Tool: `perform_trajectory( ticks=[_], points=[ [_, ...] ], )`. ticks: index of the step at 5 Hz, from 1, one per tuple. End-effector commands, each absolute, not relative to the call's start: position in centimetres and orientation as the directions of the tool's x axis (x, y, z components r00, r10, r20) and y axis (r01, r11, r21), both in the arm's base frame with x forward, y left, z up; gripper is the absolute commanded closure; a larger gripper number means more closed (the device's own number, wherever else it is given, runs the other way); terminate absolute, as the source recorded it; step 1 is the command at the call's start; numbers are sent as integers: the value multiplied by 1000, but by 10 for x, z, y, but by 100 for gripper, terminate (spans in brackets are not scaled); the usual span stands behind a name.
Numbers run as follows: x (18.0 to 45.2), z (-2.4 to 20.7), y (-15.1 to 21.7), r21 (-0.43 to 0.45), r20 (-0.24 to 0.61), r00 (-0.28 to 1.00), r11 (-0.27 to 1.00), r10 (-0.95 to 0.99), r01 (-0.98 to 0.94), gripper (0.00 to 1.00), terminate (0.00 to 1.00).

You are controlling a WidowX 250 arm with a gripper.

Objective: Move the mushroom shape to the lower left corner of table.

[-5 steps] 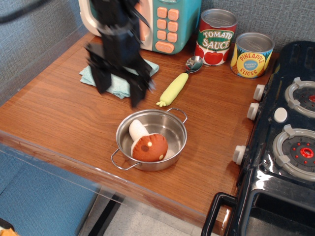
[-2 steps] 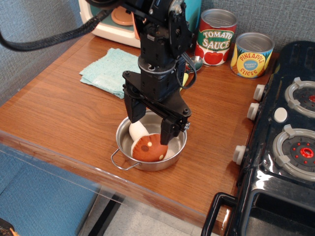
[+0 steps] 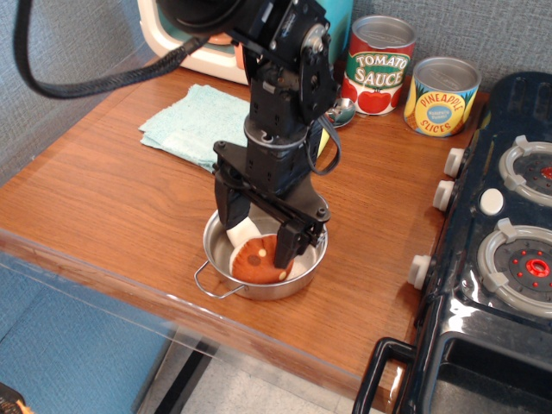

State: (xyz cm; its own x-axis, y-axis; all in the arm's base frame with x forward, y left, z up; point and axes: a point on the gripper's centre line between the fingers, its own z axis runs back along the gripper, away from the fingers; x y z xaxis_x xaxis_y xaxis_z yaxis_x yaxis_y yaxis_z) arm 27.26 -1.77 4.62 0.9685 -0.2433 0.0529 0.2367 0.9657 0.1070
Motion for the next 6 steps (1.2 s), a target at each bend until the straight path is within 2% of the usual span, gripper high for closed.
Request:
perform_trajectory(
  ticks=[1,3,4,5,6],
  points=[
    [273,52,-6,105,66,974,972,-218,210,100,0],
    [275,60,-4,79,83,976,977,-203,197,100,0],
    [286,89,4,42,144,973,984,-178,174,100,0],
    [294,112,38,16,188,976,993,-114,113,100,0],
    [293,105,78,35,155,986,998,-53,48,100,0]
  ],
)
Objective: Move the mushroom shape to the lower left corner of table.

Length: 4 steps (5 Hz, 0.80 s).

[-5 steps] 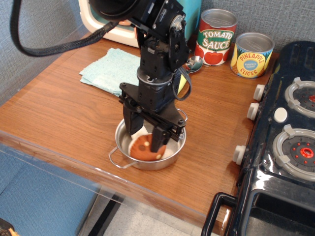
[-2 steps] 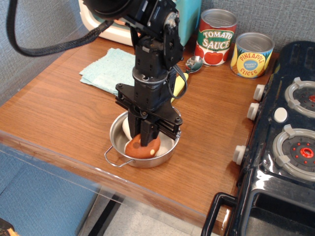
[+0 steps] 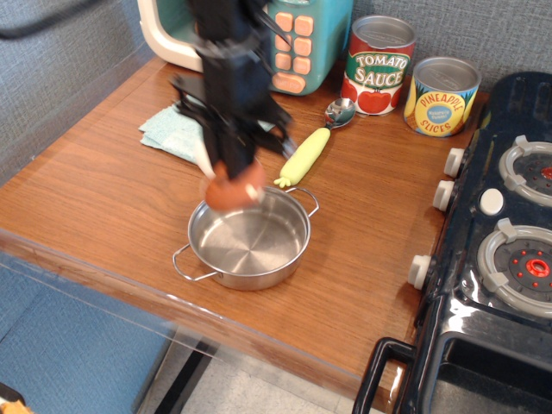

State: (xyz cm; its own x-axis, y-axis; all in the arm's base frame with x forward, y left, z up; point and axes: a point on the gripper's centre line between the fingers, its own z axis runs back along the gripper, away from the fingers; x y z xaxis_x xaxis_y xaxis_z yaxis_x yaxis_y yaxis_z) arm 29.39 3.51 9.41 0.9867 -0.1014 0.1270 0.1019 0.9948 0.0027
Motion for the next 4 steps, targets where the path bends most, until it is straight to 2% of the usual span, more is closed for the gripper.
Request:
perform_trajectory(
  ticks=[1,2,3,4],
  points=[
    [279,84,109,84,102,994,996,-26,18,100,0],
    [267,74,129,113,88,996,994,-10,0,100,0],
    [264,73,134,132,94,996,991,-9,-3,0,0],
    [261,80,136,126,119,993,992,-2,-13,0,0]
  ],
)
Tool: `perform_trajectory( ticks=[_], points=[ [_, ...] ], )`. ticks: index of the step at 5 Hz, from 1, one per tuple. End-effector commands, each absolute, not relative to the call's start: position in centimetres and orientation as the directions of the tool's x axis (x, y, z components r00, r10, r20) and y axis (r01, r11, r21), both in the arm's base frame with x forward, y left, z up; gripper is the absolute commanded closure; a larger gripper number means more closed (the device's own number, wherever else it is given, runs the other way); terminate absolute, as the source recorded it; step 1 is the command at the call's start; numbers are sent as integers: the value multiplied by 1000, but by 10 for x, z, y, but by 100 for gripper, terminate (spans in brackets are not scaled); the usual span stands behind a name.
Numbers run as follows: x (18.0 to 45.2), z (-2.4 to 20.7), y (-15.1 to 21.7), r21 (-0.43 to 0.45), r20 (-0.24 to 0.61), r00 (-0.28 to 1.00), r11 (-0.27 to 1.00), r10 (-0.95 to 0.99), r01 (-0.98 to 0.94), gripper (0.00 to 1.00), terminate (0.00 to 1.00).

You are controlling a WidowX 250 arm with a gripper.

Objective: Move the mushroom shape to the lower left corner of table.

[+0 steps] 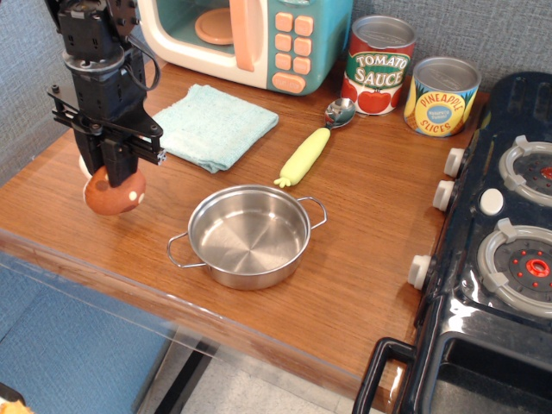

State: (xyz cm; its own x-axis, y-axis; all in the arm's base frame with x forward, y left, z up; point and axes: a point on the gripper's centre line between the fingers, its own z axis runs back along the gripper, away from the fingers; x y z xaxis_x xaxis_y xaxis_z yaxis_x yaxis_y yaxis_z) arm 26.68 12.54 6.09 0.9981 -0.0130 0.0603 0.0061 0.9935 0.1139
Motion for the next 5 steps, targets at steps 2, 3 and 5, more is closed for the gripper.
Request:
perform_trajectory(
  ticks=[2,3,5],
  points=[
    [250,99,142,99,147,989,994,29,-44,0,0],
    [249,100,142,105,126,992,994,22,-36,0,0],
    [249,100,142,105,126,992,994,22,-36,0,100]
  ],
)
